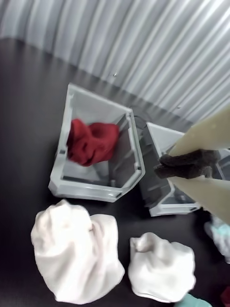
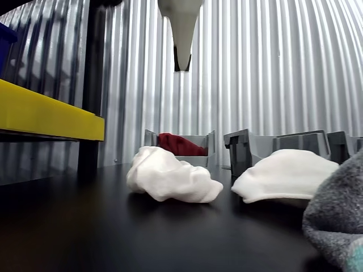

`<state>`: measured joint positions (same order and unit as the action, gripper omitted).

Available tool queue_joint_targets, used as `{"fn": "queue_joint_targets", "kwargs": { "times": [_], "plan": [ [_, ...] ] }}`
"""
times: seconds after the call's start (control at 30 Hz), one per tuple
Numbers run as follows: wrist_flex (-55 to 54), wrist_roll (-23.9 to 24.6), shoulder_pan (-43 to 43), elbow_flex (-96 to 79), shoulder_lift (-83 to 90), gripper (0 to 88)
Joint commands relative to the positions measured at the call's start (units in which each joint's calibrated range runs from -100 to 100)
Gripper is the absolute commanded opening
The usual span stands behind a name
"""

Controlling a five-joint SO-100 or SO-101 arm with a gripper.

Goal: Put the sock in the container

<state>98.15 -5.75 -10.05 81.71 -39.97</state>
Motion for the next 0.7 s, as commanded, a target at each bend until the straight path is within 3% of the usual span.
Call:
{"fn": "queue_joint_targets", "kwargs": {
  "times": [0.0, 0.67],
  "plan": [
    [1.85, 0.23, -0.30, -6.42, 8.82, 1.3],
    [1.51, -0.40, -0.85, -75.85, 49.39, 1.3]
  ]
}}
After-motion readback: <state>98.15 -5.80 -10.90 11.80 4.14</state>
